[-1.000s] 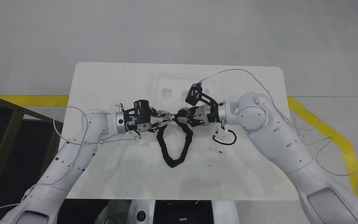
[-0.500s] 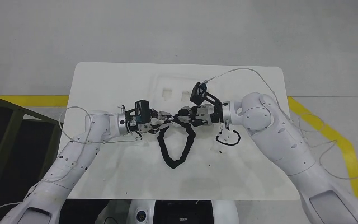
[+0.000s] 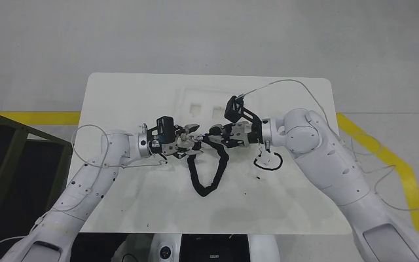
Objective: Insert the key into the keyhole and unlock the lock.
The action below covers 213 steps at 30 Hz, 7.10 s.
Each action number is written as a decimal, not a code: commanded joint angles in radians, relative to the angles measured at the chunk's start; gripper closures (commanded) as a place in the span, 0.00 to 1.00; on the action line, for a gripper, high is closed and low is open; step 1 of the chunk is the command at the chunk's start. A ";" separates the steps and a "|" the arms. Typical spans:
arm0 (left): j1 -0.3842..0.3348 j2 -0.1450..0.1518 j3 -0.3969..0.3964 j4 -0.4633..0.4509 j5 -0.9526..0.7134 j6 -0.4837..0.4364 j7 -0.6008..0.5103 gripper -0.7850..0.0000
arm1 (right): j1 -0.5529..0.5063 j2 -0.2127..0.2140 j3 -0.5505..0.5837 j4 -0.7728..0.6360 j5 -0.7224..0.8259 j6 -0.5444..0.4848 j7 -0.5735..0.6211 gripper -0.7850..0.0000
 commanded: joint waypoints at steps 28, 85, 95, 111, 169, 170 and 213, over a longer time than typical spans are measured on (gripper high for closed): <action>-0.078 -0.050 0.116 0.200 -0.016 -0.041 0.236 1.00 | -0.029 0.017 0.041 -0.028 0.019 -0.023 -0.018 1.00; 0.004 0.014 -0.007 0.055 0.173 0.066 0.235 1.00 | -0.102 0.065 0.163 -0.093 0.030 0.023 0.005 1.00; 0.000 0.015 0.006 0.047 0.191 0.062 0.239 1.00 | -0.124 0.067 0.173 -0.119 -0.020 0.030 -0.073 1.00; -0.009 0.014 0.022 0.050 0.189 0.063 0.236 1.00 | -0.084 0.054 0.100 -0.104 -0.027 0.030 -0.043 1.00; 0.003 0.027 0.010 0.046 0.163 0.072 0.211 1.00 | -0.080 0.068 0.099 -0.151 -0.047 0.071 0.003 1.00; 0.003 0.027 0.010 0.045 0.163 0.072 0.213 1.00 | -0.078 0.067 0.096 -0.148 -0.045 0.071 0.003 1.00; -0.007 0.030 0.013 0.061 0.117 0.021 0.278 1.00 | -0.080 0.078 0.100 -0.180 -0.152 -0.050 -0.036 0.00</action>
